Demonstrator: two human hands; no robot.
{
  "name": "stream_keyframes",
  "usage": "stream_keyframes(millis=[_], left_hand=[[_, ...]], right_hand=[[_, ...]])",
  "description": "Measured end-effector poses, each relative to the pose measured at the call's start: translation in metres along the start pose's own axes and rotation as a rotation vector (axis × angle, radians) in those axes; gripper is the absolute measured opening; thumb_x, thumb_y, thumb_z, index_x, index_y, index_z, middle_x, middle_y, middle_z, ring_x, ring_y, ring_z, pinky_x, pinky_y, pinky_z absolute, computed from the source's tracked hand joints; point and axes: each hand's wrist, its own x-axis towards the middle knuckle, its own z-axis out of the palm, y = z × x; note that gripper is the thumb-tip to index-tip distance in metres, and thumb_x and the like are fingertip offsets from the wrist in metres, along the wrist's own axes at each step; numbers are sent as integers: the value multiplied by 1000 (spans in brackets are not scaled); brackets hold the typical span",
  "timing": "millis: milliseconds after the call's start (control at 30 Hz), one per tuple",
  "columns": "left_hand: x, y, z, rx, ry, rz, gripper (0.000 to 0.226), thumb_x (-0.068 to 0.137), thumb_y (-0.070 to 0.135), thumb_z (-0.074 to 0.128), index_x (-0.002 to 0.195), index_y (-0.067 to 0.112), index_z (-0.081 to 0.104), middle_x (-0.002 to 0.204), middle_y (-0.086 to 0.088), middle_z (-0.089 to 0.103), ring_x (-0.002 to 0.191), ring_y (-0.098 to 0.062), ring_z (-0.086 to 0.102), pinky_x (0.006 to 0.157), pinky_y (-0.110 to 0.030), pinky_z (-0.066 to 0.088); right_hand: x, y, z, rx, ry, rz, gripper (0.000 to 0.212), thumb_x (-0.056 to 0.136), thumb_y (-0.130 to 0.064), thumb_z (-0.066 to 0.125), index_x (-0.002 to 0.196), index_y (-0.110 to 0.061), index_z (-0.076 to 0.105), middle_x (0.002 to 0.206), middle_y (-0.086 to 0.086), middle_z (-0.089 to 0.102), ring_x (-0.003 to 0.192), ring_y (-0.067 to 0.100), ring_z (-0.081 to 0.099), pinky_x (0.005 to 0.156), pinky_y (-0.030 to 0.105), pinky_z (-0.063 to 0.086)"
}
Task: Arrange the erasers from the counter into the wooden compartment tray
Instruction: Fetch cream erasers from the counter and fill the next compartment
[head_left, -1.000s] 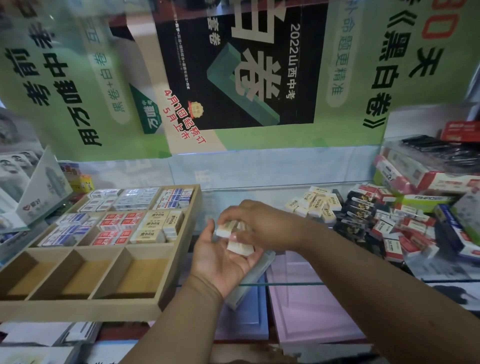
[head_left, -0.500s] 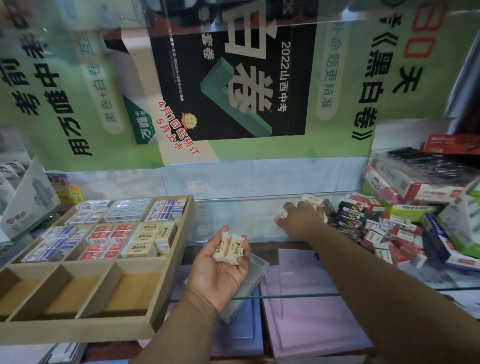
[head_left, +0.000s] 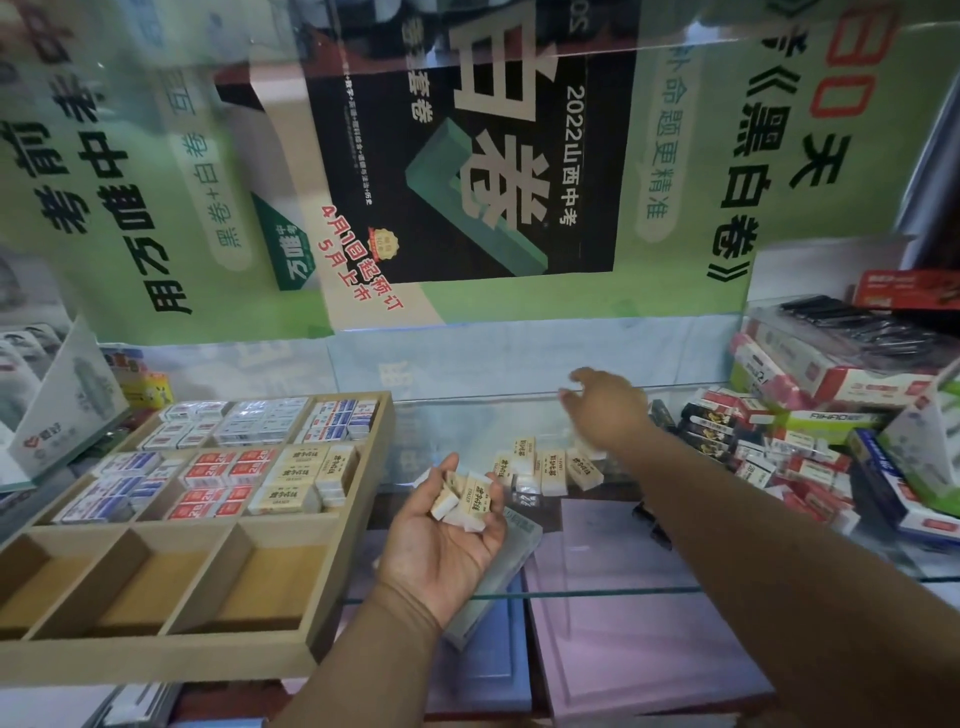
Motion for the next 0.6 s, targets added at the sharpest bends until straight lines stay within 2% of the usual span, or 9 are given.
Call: stream_keyframes(millis=[67,133,267,333,400,467,533,600], left_hand=[[0,0,0,-1,11,-3,30,80,28,59,109,22,60,89,-21,65,67,-29,64,47,-30,52],[0,0,1,-3,9,-9,30,80,28,59,110,22,61,91,-21,65,68,-29,64,47,-30,52],[0,2,1,-5,-3,-13,29,81,29,58,109,23,61,89,-21,66,68,-29,64,49,-29,53],[0,2,0,2,-6,-14,30,80,29,59,109,23,62,89,-20,66,70,-29,64,49,-29,52],[0,1,0,18,-16,-15,32,78,28,61,109,24,64,91,-20,67,73,-29,63,49,-30,53],[1,0,0,38,-27,-13,34,78,26,62,112,26,67,98,-20,65,76,-30,63,52,-31,54],[2,1,-1,44,-37,-17,34,82,25,61,115,28,68,107,-20,62,79,-31,64,56,-32,54],[3,2,-3,55,-47,-25,34,85,27,60,118,30,67,114,-20,60,84,-31,63,60,-32,53]], right_hand=[[16,17,-6,-265,-43,135,37,96,-28,38,128,-13,46,125,9,56,118,27,47,100,42,33],[26,28,-5,-422,-112,184,30,93,-20,40,120,-13,49,122,9,56,117,26,44,99,42,31],[34,30,3,-498,-50,92,30,89,-7,41,114,-16,55,117,6,57,114,25,45,96,38,32],[37,27,8,-477,-38,69,29,89,-7,42,112,-16,56,116,7,59,111,26,48,95,37,34],[36,21,8,-372,-18,55,23,92,-15,49,113,-15,58,116,7,60,109,27,52,93,36,36],[26,6,0,-83,-8,41,28,92,-24,57,118,-14,58,119,7,60,107,26,56,89,32,40],[7,-21,-12,286,-59,-10,30,87,-27,65,115,-17,60,110,4,64,89,20,62,78,30,46],[-20,-50,-20,556,-193,-93,25,82,-26,72,104,-17,64,90,3,67,63,12,63,67,31,50]])
